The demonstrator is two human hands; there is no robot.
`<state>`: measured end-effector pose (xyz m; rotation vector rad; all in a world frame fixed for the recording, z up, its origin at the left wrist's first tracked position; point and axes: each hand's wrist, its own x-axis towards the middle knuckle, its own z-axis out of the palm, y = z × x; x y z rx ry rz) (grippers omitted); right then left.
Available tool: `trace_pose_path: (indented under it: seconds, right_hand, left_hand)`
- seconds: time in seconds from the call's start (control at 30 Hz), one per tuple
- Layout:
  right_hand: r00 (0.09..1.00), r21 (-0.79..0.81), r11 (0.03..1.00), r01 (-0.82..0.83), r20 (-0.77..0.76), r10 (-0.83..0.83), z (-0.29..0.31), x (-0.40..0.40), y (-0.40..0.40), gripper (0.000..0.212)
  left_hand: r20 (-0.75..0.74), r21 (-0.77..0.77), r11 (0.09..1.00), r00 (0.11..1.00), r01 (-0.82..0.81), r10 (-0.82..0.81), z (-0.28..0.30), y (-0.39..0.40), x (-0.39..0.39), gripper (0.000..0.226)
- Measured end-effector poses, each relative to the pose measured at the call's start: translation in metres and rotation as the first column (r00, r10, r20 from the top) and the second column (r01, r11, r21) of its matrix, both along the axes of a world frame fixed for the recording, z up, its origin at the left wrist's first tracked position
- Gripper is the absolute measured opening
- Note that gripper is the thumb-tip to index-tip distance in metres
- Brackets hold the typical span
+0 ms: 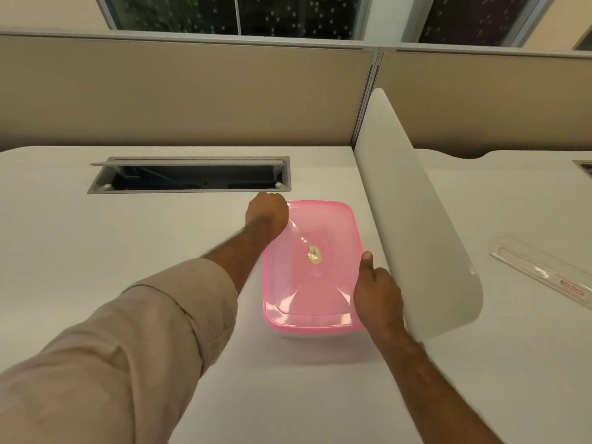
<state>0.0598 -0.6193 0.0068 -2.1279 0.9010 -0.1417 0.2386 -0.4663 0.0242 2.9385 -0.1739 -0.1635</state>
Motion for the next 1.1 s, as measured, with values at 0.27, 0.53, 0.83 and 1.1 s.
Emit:
trace_pose_path:
  seconds: [0.27, 0.53, 0.83, 1.1]
  right_hand:
    - [0.995, 0.027, 1.0, -0.004, 0.097, 0.001, -0.009, 0.004, -0.002, 0.059]
    - [0.999, 0.025, 1.0, -0.002, 0.052, 0.001, -0.009, 0.007, -0.003, 0.059]
    - [1.0, -0.003, 1.0, -0.002, -0.001, 0.002, -0.005, 0.01, -0.002, 0.069]
    - [1.0, 0.017, 1.0, 0.001, -0.005, -0.001, 0.001, 0.009, -0.001, 0.068]
  left_hand:
    - [-0.115, -0.336, 0.91, 0.97, -0.242, 0.215, -0.007, 0.002, 0.002, 0.032]
    - [-0.276, -0.691, 0.604, 0.917, -0.397, 0.288, -0.002, 0.013, -0.056, 0.041]
    - [-0.256, -0.48, 0.794, 0.925, -0.374, 0.282, -0.027, 0.044, -0.181, 0.074]
    - [-0.21, -0.662, 0.663, 0.936, -0.349, 0.283, -0.021, 0.041, -0.184, 0.063]
